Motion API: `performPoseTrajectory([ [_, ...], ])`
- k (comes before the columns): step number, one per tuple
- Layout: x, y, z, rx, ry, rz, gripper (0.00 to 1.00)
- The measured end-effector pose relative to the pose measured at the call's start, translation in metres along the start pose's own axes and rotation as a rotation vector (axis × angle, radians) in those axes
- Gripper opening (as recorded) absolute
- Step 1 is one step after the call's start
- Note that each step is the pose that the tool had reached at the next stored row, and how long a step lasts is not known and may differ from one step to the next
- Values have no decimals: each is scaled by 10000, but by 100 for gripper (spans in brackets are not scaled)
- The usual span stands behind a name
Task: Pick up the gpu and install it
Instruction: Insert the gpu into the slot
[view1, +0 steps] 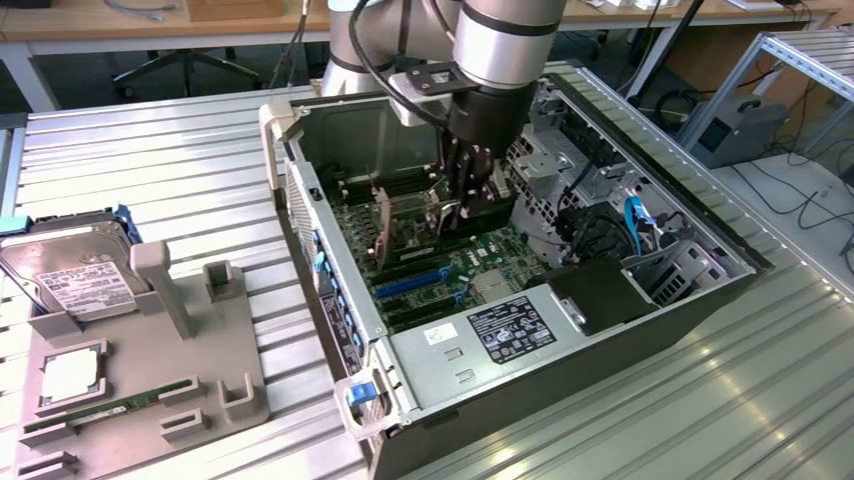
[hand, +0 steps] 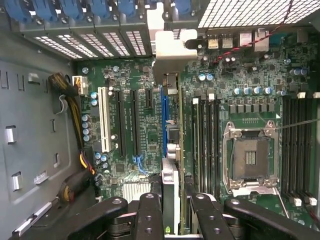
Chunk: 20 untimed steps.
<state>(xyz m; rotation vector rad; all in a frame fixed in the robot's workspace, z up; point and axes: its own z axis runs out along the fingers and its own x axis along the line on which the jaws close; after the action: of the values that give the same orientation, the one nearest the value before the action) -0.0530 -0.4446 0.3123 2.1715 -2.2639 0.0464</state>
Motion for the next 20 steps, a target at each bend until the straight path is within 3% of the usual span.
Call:
performPoseTrajectory([
  [7,5,23,90,6,-13,1,27],
  [12,9,126,90,14,-15,0,27],
  [17,25,192,178,114,-18,3,27],
  [20,26,230,180,118,-20,-4,27],
])
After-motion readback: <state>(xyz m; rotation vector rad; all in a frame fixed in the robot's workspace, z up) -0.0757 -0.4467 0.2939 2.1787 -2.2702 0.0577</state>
